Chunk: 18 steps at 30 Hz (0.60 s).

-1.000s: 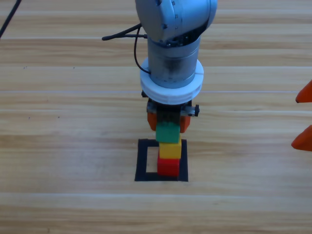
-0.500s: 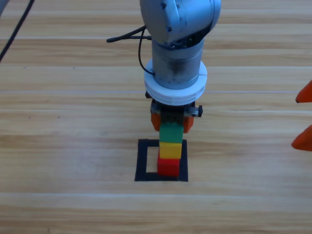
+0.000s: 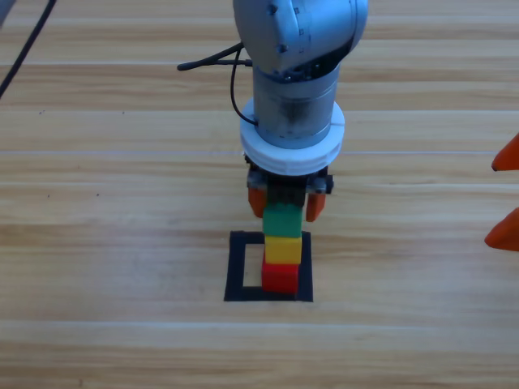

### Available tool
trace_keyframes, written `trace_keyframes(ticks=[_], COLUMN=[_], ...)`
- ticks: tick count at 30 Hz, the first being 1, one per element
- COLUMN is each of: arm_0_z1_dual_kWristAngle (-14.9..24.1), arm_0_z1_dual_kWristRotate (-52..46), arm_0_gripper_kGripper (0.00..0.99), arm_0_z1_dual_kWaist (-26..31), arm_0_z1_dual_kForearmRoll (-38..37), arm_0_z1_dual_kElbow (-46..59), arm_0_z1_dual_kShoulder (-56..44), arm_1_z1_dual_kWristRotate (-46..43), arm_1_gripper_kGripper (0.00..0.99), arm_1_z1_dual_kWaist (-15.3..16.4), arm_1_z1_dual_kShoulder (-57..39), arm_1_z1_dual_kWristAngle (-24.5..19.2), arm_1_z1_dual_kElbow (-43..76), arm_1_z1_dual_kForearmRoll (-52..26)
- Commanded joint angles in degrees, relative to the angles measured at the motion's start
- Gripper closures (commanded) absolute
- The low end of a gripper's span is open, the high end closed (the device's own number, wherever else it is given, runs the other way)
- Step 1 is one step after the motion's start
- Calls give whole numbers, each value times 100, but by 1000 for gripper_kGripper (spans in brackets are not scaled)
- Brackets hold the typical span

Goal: Stack the blocks in the rectangular block: red at the bottom, yellow in the middle, green on top

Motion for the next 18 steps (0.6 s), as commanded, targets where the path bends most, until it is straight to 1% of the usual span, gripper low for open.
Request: trace_keyframes(ticks=[1, 6, 9, 12, 15, 18], arm_0_z1_dual_kWristAngle=[95, 235, 455, 798, 1202, 1492], arm_0_z1_dual_kWristRotate=[-108, -117, -108, -56, 217, 938], arm_0_gripper_kGripper=[4, 0, 0, 0, 0, 0], arm_0_z1_dual_kWaist=[-111, -102, -111, -128, -199, -199], arm_0_z1_dual_kForearmRoll=[39, 47, 47, 47, 39, -84], arm_0_z1_dual_kElbow=[186, 467, 555, 749, 960, 1197], arm_0_z1_dual_kShoulder=[-231, -970, -1717, -2692, -3571, -4230], arm_1_z1_dual_kWristRotate=[-20, -20, -11, -11, -11, -20], arm_1_gripper_kGripper=[4, 4, 4, 4, 4, 4], arm_1_z1_dual_kWaist=[-142, -142, -142, -142, -142, -142], arm_1_z1_dual_kShoulder=[7, 15, 15, 15, 24, 24], arm_1_z1_dual_kWristAngle=[55, 55, 55, 55, 46, 46], arm_1_z1_dual_kElbow=[192, 183, 183, 192, 192, 183], arm_1_z1_dual_kForearmRoll=[-72, -72, -72, -72, -63, -63])
